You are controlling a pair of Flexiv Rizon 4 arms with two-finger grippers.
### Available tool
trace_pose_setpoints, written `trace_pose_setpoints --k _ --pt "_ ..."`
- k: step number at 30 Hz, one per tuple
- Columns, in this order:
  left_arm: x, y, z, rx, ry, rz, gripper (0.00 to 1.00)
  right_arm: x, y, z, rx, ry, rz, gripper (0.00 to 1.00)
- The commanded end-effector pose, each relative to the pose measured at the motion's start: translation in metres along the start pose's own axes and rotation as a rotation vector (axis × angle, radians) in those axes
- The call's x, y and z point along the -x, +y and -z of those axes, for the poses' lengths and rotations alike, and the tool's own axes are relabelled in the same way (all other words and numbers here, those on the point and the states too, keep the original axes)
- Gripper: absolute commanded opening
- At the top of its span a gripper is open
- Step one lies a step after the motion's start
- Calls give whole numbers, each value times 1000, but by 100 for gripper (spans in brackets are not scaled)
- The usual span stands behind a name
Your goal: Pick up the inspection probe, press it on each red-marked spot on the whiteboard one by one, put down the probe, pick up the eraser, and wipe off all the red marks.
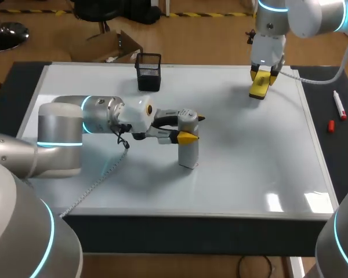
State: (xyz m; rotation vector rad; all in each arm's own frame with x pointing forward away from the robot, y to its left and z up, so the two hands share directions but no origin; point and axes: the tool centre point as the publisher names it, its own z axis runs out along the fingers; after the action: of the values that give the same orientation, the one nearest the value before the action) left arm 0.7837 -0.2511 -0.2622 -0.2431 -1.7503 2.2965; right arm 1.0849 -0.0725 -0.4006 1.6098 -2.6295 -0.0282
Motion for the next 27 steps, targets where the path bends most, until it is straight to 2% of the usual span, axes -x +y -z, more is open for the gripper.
trace_pose_setpoints --k 1,13,27 --pt "5 5 0 -12 8 -4 0 0 -1 1 -1 3 2 0" --pt "9 12 5 25 0 -11 0 0 -1 1 -1 3 2 0" --pt "9 14 6 31 1 -5 0 0 -1 1 -1 3 2 0"
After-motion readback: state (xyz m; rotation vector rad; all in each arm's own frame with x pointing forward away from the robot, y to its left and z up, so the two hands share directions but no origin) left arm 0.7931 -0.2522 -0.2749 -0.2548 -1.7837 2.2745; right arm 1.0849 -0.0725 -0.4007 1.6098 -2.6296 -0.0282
